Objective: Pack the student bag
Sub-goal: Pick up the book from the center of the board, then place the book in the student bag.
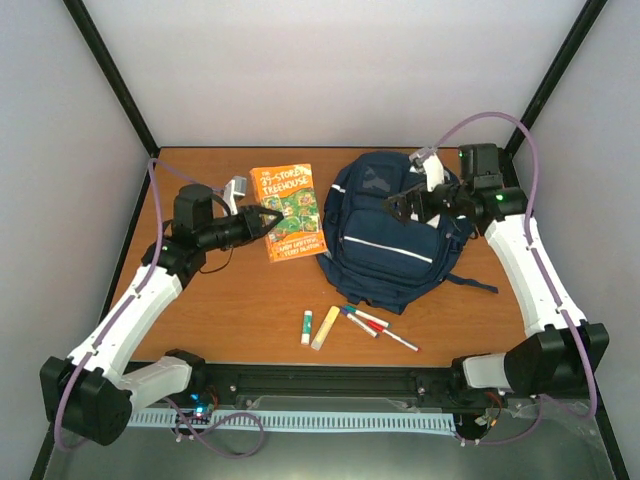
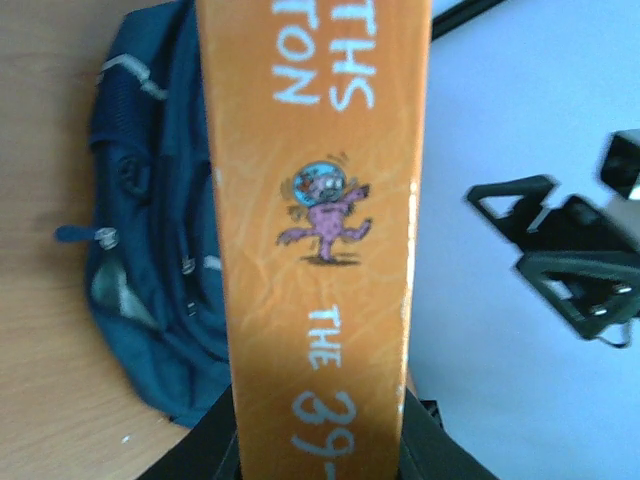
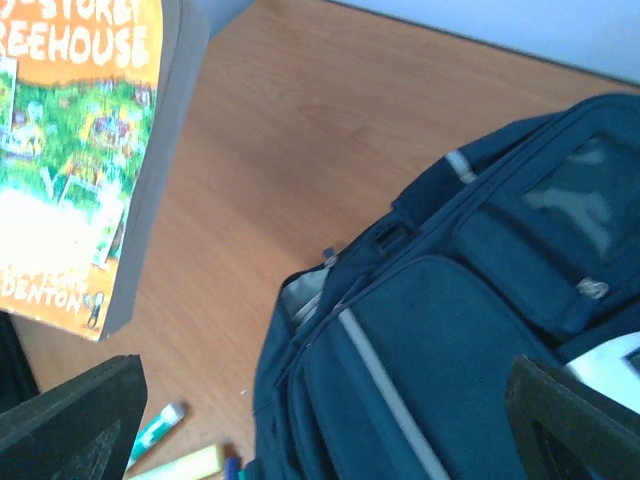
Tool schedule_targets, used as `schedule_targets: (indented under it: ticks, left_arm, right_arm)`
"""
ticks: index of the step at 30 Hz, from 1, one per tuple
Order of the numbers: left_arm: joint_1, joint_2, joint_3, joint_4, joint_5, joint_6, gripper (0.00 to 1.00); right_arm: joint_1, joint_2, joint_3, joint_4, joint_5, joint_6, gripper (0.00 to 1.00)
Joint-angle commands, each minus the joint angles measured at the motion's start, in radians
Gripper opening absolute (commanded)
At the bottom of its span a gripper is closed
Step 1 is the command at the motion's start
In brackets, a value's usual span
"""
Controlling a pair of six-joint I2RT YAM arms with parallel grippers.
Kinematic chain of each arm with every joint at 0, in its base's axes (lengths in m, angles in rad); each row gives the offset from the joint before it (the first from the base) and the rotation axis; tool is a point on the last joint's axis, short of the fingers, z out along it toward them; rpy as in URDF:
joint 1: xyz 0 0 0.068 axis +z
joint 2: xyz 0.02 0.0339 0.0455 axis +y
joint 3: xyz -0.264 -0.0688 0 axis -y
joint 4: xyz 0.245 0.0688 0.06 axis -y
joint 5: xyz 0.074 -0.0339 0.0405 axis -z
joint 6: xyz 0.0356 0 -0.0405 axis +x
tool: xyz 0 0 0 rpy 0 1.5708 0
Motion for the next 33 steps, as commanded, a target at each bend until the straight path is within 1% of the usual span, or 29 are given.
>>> schedule_targets:
  ticks: [1, 4, 7, 11, 15, 19, 23, 28, 30, 33]
  left_arm:
    - [-0.01, -0.032, 0.012, 0.292, 0.124, -0.033, 0.01]
    - [-0.015, -0.037, -0.008, 0.413, 0.166, -0.071, 0.01]
    - [-0.025, -0.035, -0.022, 0.511, 0.191, -0.093, 0.01]
    - [-0.031, -0.029, -0.044, 0.612, 0.207, -0.116, 0.01]
    - [-0.039, -0.015, -0.064, 0.71, 0.232, -0.149, 0.01]
    - [-0.056, 0.011, -0.056, 0.737, 0.236, -0.153, 0.01]
    - [-0.07, 0.029, -0.047, 0.74, 0.242, -0.148, 0.01]
    - [-0.074, 0.032, -0.052, 0.744, 0.248, -0.139, 0.01]
    - [-0.074, 0.034, -0.053, 0.734, 0.244, -0.127, 0.01]
    - [-0.074, 0.031, -0.051, 0.674, 0.216, -0.084, 0.01]
  right_arm:
    - [-0.011, -0.043, -0.088, 0.024, -0.162, 0.018, 1.0]
    - [-0.011, -0.07, -0.154, 0.08, -0.259, 0.046, 1.0]
    - [-0.009, -0.063, -0.171, 0.126, -0.334, 0.102, 1.0]
    - [-0.005, -0.028, -0.139, 0.186, -0.43, 0.185, 1.0]
    - [0.04, -0.01, -0.087, 0.257, -0.434, 0.218, 1.0]
    - [0.109, 0.051, -0.012, 0.26, -0.433, 0.226, 1.0]
    - [0.155, 0.088, 0.013, 0.325, -0.442, 0.277, 1.0]
    - [0.21, 0.113, 0.041, 0.337, -0.466, 0.278, 1.0]
    - [0.226, 0.108, 0.037, 0.349, -0.488, 0.283, 0.99]
    - [0.239, 0.092, 0.029, 0.361, -0.525, 0.298, 0.95]
